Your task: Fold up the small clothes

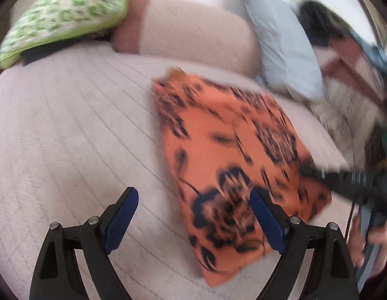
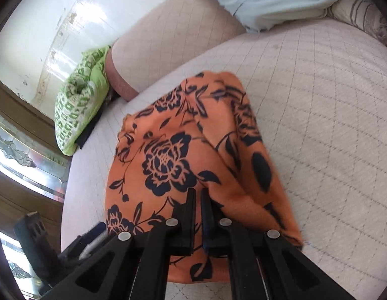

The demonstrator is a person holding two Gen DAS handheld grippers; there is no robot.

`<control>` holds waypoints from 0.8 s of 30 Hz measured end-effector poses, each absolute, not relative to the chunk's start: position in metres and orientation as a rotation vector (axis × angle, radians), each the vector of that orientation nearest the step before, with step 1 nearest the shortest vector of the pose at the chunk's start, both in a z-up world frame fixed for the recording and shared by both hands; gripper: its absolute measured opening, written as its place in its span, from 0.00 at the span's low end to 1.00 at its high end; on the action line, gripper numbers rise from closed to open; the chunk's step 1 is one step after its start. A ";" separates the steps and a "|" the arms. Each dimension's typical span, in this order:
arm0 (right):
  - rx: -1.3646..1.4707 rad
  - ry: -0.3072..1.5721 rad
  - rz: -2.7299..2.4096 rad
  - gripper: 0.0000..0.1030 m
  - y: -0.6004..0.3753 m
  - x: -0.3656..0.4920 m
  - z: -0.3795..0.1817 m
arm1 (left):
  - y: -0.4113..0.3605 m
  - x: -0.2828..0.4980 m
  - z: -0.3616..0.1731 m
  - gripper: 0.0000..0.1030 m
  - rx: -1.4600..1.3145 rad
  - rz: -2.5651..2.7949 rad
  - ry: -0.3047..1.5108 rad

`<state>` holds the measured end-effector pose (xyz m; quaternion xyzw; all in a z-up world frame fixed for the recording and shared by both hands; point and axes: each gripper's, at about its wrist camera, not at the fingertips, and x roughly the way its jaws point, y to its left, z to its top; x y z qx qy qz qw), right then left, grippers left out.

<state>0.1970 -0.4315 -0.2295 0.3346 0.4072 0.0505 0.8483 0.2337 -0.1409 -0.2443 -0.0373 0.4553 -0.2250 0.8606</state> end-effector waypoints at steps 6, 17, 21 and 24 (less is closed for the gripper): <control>0.790 0.890 0.132 0.05 -0.436 0.201 -0.251 | -0.157 0.243 -0.272 0.97 -0.023 -0.340 1.040; 0.742 0.870 0.078 0.05 -0.429 0.204 -0.240 | -0.175 0.235 -0.272 1.00 0.122 -0.461 1.101; 0.770 0.895 0.072 0.05 -0.425 0.212 -0.258 | -0.176 0.234 -0.290 1.00 0.101 -0.483 1.161; 0.727 0.902 0.061 0.00 -0.421 0.216 -0.259 | -0.182 0.231 -0.290 1.00 0.141 -0.486 1.148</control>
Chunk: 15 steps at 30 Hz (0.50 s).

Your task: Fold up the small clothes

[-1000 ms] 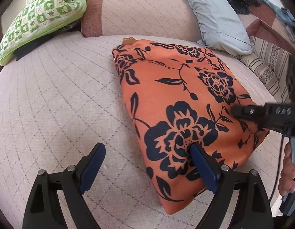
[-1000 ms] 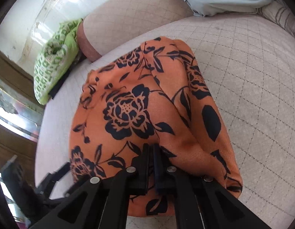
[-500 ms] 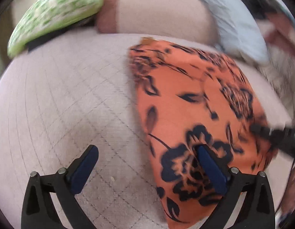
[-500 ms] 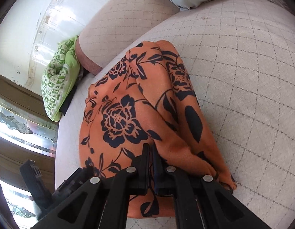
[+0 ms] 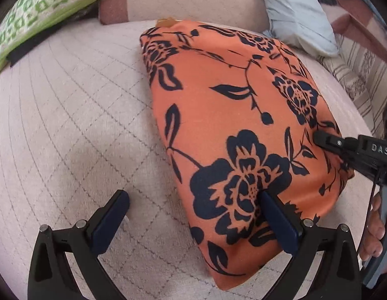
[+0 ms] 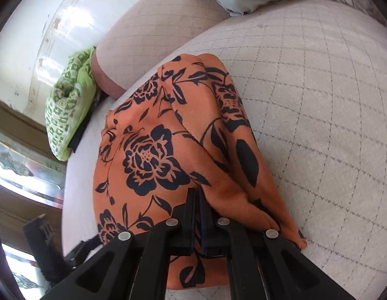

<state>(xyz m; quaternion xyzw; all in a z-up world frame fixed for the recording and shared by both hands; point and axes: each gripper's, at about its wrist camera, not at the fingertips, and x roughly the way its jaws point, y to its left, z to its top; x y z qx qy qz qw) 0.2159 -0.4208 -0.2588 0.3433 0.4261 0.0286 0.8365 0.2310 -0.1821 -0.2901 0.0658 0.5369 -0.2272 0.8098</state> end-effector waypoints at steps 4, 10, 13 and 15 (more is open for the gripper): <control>0.774 0.893 0.078 0.00 -0.424 0.216 -0.264 | -0.179 0.228 -0.294 1.00 0.127 -0.498 1.143; 0.728 0.910 0.067 0.06 -0.419 0.215 -0.250 | -0.179 0.238 -0.281 1.00 0.116 -0.513 1.147; 0.705 0.854 0.071 0.07 -0.415 0.208 -0.231 | -0.173 0.239 -0.257 1.00 0.114 -0.466 1.018; 0.701 0.787 0.093 0.07 -0.414 0.206 -0.217 | -0.172 0.241 -0.249 1.00 0.096 -0.466 0.978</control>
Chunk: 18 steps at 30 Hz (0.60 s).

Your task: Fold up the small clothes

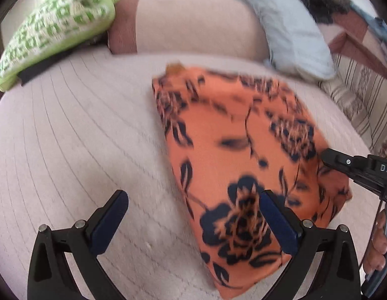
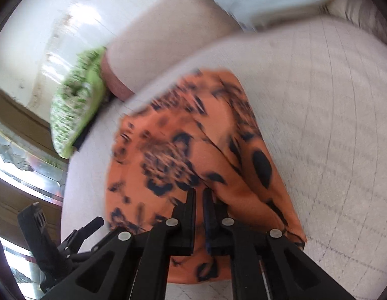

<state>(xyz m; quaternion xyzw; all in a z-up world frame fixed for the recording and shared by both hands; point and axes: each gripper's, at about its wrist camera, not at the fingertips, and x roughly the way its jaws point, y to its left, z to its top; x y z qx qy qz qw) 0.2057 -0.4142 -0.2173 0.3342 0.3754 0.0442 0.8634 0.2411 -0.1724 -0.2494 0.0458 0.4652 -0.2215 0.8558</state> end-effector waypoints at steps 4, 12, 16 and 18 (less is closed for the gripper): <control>0.718 0.676 0.126 0.07 -0.411 0.217 -0.199 | -0.175 0.261 -0.257 1.00 0.083 -0.406 0.981; 0.708 0.849 0.030 0.10 -0.398 0.273 -0.248 | -0.181 0.279 -0.281 1.00 0.066 -0.457 1.098; 0.681 0.875 0.037 0.10 -0.394 0.271 -0.237 | -0.178 0.285 -0.286 1.00 0.023 -0.494 1.131; 0.724 0.871 0.053 0.10 -0.399 0.266 -0.238 | -0.177 0.286 -0.284 1.00 0.030 -0.498 1.124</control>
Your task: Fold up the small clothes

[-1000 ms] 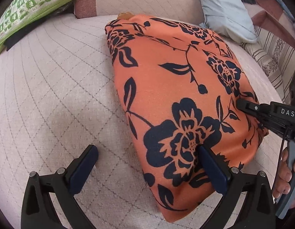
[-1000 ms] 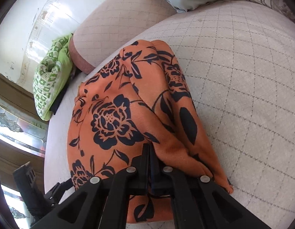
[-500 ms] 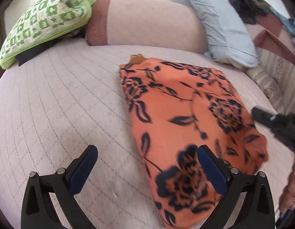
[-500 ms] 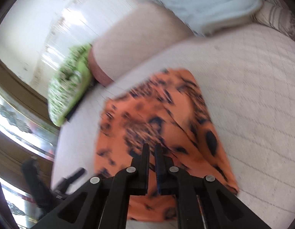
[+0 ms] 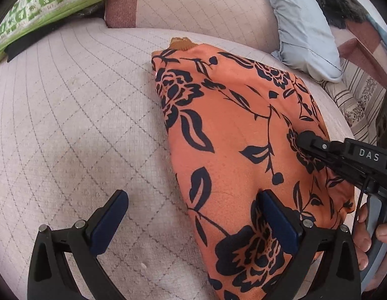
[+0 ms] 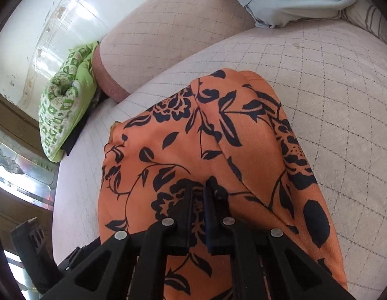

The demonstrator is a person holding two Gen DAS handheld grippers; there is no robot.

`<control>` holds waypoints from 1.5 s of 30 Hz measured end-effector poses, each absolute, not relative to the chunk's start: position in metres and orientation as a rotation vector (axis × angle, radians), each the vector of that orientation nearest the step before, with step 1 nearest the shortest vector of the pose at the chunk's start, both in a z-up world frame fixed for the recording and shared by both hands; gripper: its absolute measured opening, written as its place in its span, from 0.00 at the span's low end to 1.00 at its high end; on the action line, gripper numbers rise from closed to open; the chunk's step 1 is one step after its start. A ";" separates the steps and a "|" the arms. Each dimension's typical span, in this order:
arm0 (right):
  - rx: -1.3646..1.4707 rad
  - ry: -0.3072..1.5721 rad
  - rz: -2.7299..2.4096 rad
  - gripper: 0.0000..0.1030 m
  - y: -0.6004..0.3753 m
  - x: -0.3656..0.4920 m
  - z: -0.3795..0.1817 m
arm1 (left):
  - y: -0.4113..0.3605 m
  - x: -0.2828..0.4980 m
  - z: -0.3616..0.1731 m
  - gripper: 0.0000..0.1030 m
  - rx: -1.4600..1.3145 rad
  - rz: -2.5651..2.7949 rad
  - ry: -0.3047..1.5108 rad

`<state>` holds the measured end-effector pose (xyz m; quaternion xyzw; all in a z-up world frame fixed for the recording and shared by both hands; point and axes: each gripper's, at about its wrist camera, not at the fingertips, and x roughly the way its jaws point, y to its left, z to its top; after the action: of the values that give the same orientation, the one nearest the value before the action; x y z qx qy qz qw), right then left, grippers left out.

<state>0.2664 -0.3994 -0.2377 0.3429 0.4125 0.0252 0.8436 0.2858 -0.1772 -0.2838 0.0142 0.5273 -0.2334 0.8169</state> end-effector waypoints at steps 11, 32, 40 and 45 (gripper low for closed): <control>0.748 0.682 0.083 0.57 -0.451 0.208 -0.197 | -0.143 0.291 -0.263 1.00 -0.067 -0.468 1.046; 0.976 0.734 0.027 0.71 -0.508 0.206 -0.239 | -0.155 0.291 -0.270 1.00 -0.085 -0.577 1.094; 1.068 0.829 0.120 0.71 -0.503 0.224 -0.268 | -0.158 0.288 -0.280 1.00 -0.160 -0.642 1.158; 0.993 0.883 0.145 0.72 -0.481 0.234 -0.277 | -0.166 0.289 -0.287 1.00 -0.182 -0.663 1.158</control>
<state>0.2341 -0.4814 -0.2767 0.4602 0.4094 0.0673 0.7849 0.2890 -0.1657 -0.2866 -0.0841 0.5361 -0.3072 0.7817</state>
